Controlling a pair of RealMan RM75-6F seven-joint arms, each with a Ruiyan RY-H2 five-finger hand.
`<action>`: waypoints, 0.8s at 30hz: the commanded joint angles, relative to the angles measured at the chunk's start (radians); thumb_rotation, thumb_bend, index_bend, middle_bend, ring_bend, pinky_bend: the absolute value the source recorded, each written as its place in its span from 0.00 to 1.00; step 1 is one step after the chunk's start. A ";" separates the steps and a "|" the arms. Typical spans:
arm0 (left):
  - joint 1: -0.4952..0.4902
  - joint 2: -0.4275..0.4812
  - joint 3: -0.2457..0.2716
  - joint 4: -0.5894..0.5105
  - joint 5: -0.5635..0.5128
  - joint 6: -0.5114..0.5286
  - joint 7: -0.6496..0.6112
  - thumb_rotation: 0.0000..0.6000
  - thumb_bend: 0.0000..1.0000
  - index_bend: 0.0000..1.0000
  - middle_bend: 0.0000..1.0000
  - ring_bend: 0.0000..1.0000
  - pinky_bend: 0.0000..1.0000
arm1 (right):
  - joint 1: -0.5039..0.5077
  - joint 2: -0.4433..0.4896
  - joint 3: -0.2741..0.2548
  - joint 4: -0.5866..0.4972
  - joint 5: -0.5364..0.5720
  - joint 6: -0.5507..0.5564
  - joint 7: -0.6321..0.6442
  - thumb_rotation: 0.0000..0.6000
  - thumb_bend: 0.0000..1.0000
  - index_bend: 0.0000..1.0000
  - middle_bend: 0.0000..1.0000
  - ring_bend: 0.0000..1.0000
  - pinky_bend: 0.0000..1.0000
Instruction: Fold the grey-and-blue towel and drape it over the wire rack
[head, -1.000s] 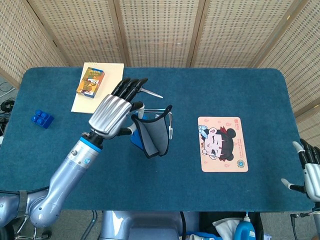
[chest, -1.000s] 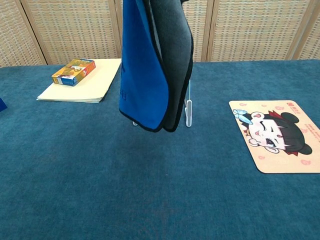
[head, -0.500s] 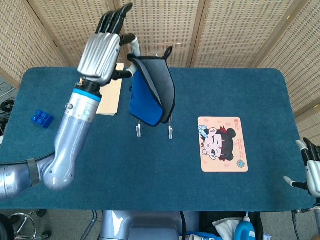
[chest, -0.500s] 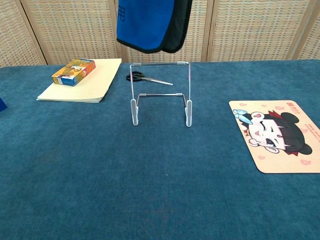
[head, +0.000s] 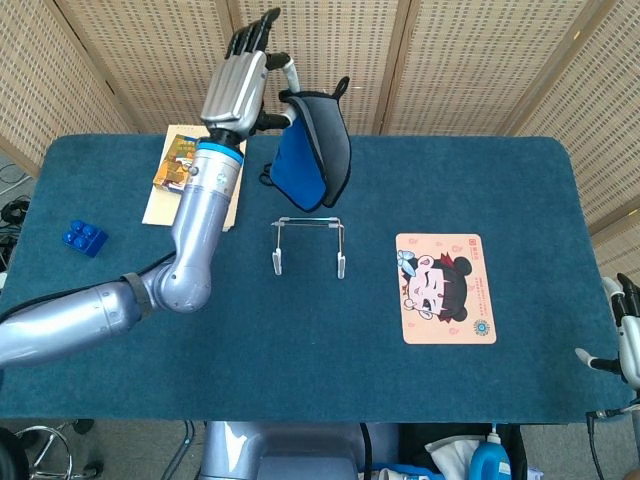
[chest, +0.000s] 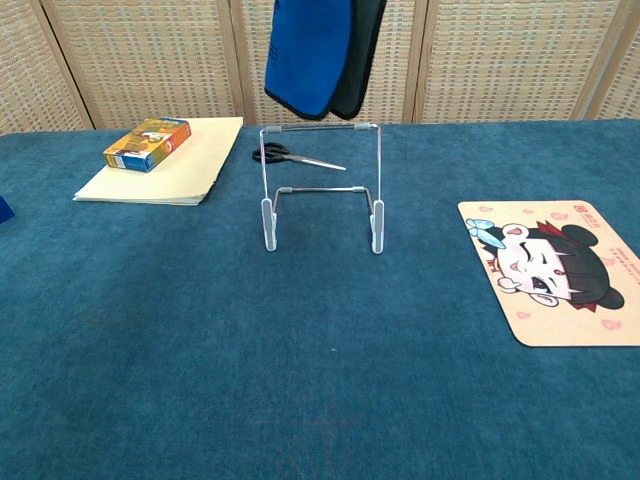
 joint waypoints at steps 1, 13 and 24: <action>-0.025 -0.104 0.039 0.114 0.013 -0.069 -0.073 1.00 0.45 0.96 0.00 0.00 0.00 | 0.002 -0.003 0.001 0.003 0.005 -0.004 -0.004 1.00 0.00 0.00 0.00 0.00 0.00; 0.105 -0.074 0.103 -0.077 0.215 -0.026 -0.196 1.00 0.45 0.96 0.00 0.00 0.00 | 0.002 -0.005 0.000 0.011 0.009 -0.014 0.002 1.00 0.00 0.00 0.00 0.00 0.00; 0.176 -0.034 0.156 -0.199 0.208 0.073 -0.122 1.00 0.45 0.96 0.00 0.00 0.00 | 0.001 -0.004 -0.007 0.004 -0.009 -0.010 0.003 1.00 0.00 0.00 0.00 0.00 0.00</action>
